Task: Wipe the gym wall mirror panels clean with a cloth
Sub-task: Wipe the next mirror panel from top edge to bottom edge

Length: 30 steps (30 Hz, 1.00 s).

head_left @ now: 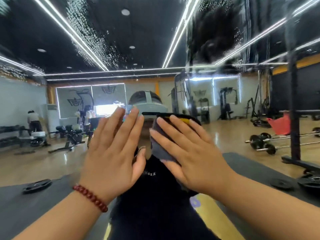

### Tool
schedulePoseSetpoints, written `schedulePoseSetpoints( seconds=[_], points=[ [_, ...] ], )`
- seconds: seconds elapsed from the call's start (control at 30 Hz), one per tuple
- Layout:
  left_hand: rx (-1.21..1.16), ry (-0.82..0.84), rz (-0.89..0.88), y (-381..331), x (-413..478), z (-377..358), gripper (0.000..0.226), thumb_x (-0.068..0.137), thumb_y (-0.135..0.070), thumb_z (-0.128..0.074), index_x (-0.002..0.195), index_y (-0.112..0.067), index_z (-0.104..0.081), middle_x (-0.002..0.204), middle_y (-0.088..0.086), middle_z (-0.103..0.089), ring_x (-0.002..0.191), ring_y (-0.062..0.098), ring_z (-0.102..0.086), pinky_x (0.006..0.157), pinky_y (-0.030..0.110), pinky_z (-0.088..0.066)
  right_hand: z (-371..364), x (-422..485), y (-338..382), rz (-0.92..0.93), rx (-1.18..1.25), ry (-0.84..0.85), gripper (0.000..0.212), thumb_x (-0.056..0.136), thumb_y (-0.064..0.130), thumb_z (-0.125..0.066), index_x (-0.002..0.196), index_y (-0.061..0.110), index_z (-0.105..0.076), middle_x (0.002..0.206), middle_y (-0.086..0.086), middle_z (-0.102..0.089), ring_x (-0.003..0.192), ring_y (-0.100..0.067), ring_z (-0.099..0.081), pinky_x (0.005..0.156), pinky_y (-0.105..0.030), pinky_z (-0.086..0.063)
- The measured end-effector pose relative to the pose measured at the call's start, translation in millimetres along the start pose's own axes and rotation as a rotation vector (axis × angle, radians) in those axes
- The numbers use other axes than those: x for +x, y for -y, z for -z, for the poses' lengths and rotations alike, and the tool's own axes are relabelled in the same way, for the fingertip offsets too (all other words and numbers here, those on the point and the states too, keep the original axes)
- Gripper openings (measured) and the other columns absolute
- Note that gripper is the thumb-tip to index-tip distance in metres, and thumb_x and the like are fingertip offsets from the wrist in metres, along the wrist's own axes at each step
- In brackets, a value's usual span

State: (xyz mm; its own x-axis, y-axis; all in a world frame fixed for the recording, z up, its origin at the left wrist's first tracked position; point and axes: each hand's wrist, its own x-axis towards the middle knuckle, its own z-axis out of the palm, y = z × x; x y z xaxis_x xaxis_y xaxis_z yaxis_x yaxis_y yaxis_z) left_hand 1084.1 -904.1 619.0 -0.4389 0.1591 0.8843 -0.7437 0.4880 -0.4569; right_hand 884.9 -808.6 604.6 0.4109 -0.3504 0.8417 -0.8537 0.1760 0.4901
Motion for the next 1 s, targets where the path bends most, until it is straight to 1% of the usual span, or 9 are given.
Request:
schedulePoseSetpoints(
  seconds=[0.07,0.17,0.23,0.37,0.43,0.63,0.73,0.87,1.0],
  points=[
    [0.002,0.001,-0.005,0.3,1.5,-0.2,0.065,0.093,-0.039,-0.044,0.149,-0.005,-0.039,0.157,0.011,-0.033,0.147,0.031,-0.026,0.123,0.046,-0.009,5.6,34.6,-17.3,-0.126,0.016,-0.103,0.057,0.099,0.046,-0.041,0.153,0.026,-0.035,0.162,0.002,-0.027,0.150,-0.019,-0.022,0.121,-0.041,-0.017],
    [-0.006,0.000,-0.012,0.9,2.2,0.4,0.066,0.092,-0.039,-0.045,0.148,-0.004,-0.040,0.157,0.011,-0.033,0.147,0.030,-0.026,0.123,0.046,-0.010,9.0,62.2,-26.6,-0.248,0.042,-0.165,0.056,0.099,0.044,-0.039,0.152,0.026,-0.036,0.161,0.002,-0.028,0.150,-0.018,-0.022,0.121,-0.041,-0.015],
    [0.004,0.014,-0.025,1.5,2.9,3.0,0.065,0.092,-0.040,-0.046,0.147,-0.004,-0.042,0.156,0.011,-0.035,0.147,0.030,-0.026,0.123,0.046,-0.010,7.2,54.1,-22.0,-0.220,0.013,-0.153,0.058,0.100,0.044,-0.040,0.154,0.024,-0.034,0.162,0.001,-0.025,0.151,-0.019,-0.021,0.122,-0.044,-0.016],
    [-0.002,0.059,-0.056,7.6,6.2,14.2,0.066,0.090,-0.043,-0.046,0.145,-0.005,-0.047,0.154,0.009,-0.039,0.147,0.029,-0.026,0.124,0.045,-0.007,6.9,21.0,-19.9,0.034,-0.058,-0.025,0.063,0.097,0.047,-0.043,0.155,0.025,-0.031,0.163,0.002,-0.021,0.152,-0.020,-0.017,0.121,-0.045,-0.018],
    [-0.006,0.073,-0.072,12.3,9.8,18.3,0.067,0.090,-0.044,-0.046,0.145,-0.006,-0.047,0.155,0.009,-0.039,0.148,0.029,-0.024,0.123,0.046,-0.008,11.5,30.2,-32.0,0.080,-0.062,-0.008,0.062,0.097,0.048,-0.040,0.155,0.026,-0.030,0.163,0.001,-0.023,0.151,-0.020,-0.019,0.121,-0.043,-0.016],
    [0.015,0.105,-0.004,38.4,48.0,22.9,0.076,0.091,-0.052,-0.038,0.152,-0.006,-0.034,0.160,0.012,-0.027,0.149,0.030,-0.021,0.121,0.047,-0.012,24.0,101.5,-51.5,-0.189,-0.022,-0.106,0.060,0.099,0.048,-0.033,0.154,0.025,-0.033,0.163,0.002,-0.024,0.150,-0.019,-0.020,0.120,-0.040,-0.014],
    [0.027,0.128,-0.009,46.3,62.1,21.8,0.077,0.091,-0.054,-0.036,0.151,-0.006,-0.036,0.159,0.013,-0.030,0.148,0.030,-0.023,0.120,0.046,-0.012,18.7,84.3,-39.3,-0.155,-0.008,-0.111,0.061,0.098,0.047,-0.036,0.154,0.024,-0.033,0.163,0.001,-0.023,0.151,-0.021,-0.020,0.120,-0.043,-0.016],
    [0.045,0.134,-0.046,48.6,61.2,20.4,0.077,0.091,-0.055,-0.035,0.150,-0.006,-0.038,0.158,0.014,-0.031,0.147,0.031,-0.026,0.118,0.049,-0.016,19.7,67.3,-44.5,0.035,-0.051,-0.030,0.060,0.099,0.051,-0.033,0.154,0.028,-0.032,0.162,0.003,-0.023,0.151,-0.019,-0.019,0.121,-0.037,-0.009],
    [0.057,0.133,-0.060,50.3,64.6,23.8,0.077,0.089,-0.055,-0.036,0.147,-0.005,-0.043,0.155,0.015,-0.037,0.145,0.031,-0.030,0.118,0.049,-0.017,32.8,112.4,-66.9,-0.080,0.006,-0.056,0.060,0.098,0.051,-0.031,0.153,0.027,-0.033,0.162,0.003,-0.025,0.149,-0.020,-0.020,0.119,-0.035,-0.005]
  ],
)
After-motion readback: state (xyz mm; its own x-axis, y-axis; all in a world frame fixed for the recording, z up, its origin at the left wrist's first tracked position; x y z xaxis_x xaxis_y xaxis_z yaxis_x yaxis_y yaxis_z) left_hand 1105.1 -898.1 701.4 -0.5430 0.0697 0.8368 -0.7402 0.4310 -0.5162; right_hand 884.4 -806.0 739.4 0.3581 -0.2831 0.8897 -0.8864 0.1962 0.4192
